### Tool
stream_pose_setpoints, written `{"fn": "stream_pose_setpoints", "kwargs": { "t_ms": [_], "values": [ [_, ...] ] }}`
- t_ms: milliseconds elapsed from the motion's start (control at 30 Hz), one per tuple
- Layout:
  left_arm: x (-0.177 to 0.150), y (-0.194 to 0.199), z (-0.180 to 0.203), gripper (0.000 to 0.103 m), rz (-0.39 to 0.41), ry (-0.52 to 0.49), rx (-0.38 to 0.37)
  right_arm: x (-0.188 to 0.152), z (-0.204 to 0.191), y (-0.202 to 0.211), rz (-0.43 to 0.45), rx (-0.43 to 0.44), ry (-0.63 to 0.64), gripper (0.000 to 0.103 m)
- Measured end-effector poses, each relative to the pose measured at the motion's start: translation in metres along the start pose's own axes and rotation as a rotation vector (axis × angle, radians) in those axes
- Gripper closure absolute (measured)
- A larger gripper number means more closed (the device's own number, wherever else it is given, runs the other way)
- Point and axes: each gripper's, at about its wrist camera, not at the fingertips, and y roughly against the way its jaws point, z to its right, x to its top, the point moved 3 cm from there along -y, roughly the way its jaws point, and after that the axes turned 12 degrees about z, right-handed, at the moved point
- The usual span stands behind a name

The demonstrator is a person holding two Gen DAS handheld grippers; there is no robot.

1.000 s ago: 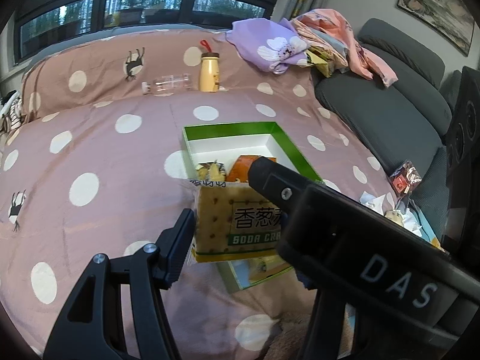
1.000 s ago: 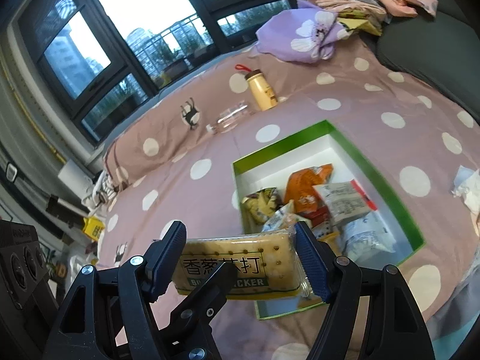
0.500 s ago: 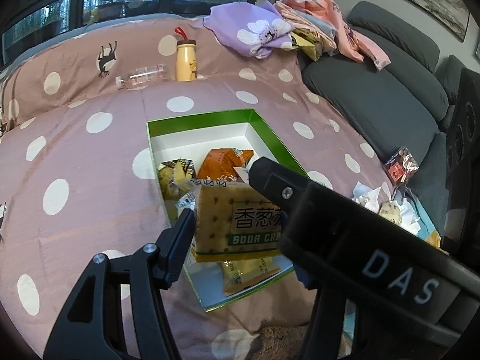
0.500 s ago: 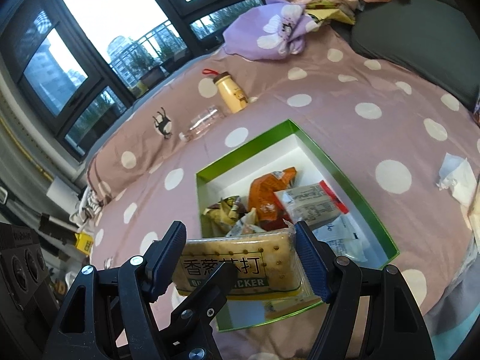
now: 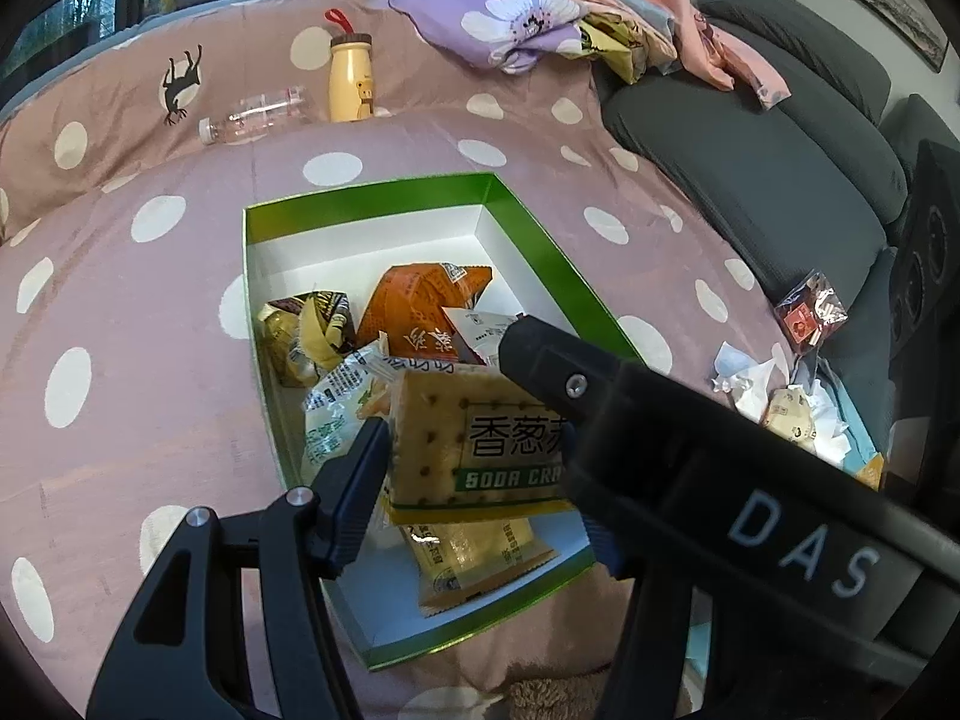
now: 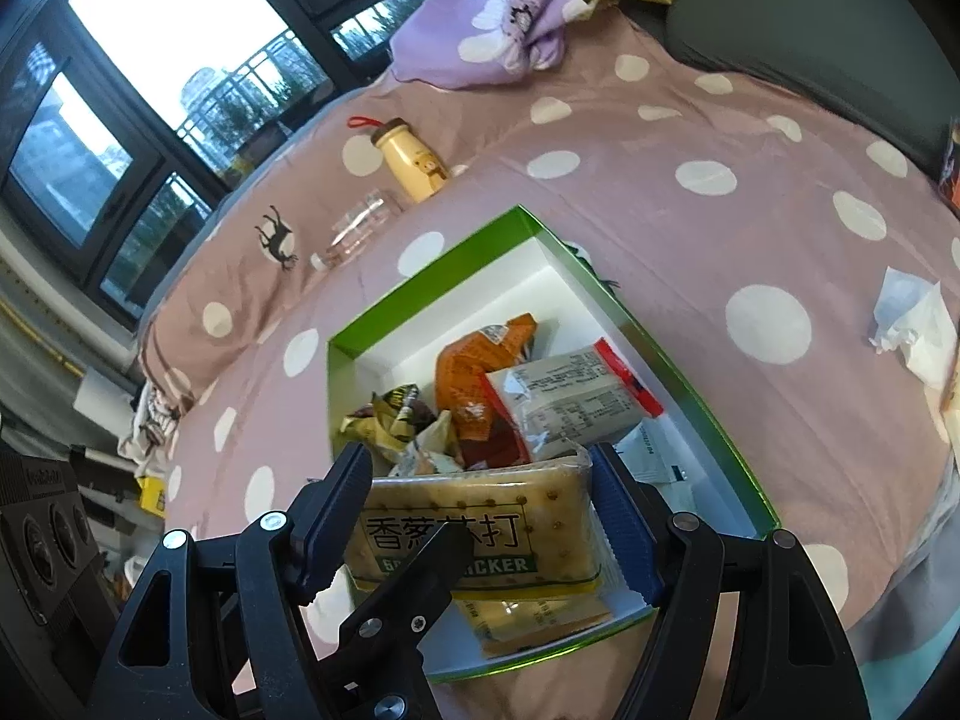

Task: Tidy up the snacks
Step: 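Lower the soda cracker pack into the box and open the right gripper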

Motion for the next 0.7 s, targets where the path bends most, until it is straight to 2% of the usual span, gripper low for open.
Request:
{"fn": "stream_pose_setpoints", "kwargs": {
  "t_ms": [700],
  "values": [
    [-0.005,-0.031,-0.003,0.044,-0.067,0.011,-0.006,-0.002,0.02,-0.031,-0.058,-0.043,-0.027,0.027]
  ]
}}
